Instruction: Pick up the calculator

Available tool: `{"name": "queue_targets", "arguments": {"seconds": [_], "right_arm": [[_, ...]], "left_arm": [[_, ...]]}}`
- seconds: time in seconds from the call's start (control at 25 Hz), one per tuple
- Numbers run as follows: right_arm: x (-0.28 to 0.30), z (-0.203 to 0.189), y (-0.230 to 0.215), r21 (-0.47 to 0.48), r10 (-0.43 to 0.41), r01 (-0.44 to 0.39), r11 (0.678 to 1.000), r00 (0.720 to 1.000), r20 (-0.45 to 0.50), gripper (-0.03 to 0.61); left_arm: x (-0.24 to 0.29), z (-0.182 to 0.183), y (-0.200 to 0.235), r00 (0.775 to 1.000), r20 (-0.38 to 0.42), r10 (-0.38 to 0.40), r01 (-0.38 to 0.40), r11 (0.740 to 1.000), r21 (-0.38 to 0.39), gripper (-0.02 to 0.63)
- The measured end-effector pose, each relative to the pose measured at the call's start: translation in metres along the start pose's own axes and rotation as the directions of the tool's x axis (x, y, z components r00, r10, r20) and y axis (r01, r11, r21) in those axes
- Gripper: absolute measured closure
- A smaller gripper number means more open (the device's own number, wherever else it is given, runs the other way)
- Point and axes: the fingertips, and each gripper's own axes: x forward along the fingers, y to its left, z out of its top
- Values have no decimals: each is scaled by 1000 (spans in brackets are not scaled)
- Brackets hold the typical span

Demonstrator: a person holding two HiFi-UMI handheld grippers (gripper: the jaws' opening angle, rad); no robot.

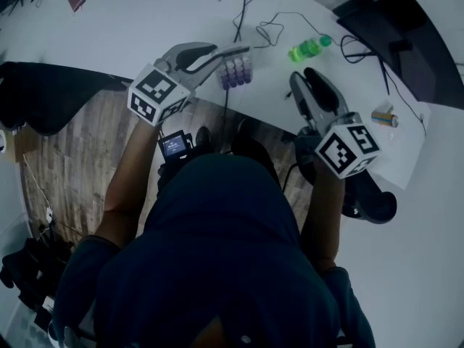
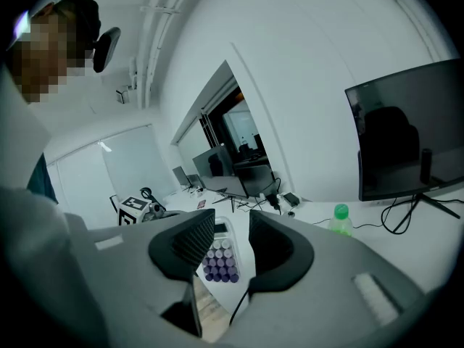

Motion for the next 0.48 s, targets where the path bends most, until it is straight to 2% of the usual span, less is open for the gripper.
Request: {"name": "queue_targets", "arguments": {"seconds": [0.48], "right_arm": [[-9,0,16,-27,-28,29,999,999,32,442]], "left_arm": [[-31,23,-5,999,50,1,-3,999,42,535]]}}
